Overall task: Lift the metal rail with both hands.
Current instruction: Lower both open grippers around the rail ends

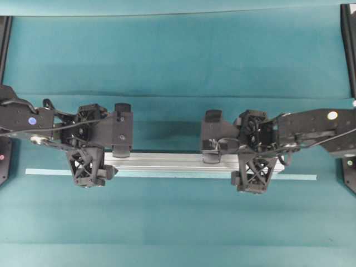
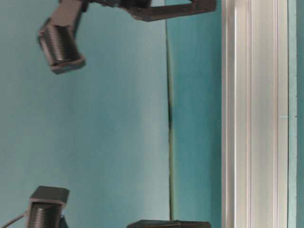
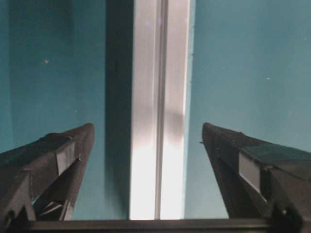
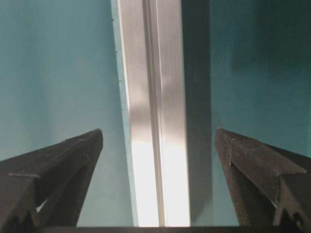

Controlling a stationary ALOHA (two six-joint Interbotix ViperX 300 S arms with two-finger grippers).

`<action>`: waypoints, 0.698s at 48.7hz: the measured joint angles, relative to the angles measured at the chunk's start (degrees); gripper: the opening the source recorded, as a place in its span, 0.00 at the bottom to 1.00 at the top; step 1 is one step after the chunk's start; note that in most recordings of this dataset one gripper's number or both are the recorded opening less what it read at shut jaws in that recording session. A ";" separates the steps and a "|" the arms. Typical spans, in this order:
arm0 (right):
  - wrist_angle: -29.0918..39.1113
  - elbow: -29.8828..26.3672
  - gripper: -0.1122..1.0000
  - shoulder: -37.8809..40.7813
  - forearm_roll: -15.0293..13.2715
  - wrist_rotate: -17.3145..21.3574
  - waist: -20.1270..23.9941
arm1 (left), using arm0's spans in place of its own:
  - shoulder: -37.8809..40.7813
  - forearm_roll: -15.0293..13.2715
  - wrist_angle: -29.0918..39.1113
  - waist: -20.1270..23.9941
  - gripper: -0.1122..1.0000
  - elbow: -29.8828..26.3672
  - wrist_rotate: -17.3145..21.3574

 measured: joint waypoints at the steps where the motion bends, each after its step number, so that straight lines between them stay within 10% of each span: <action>1: -0.18 0.09 0.96 0.26 0.00 0.00 0.00 | 0.26 0.00 -0.26 0.00 0.99 0.09 0.00; 34: -6.50 2.99 0.96 4.92 0.09 0.00 0.09 | 8.53 -0.09 -8.96 0.35 0.99 1.85 0.00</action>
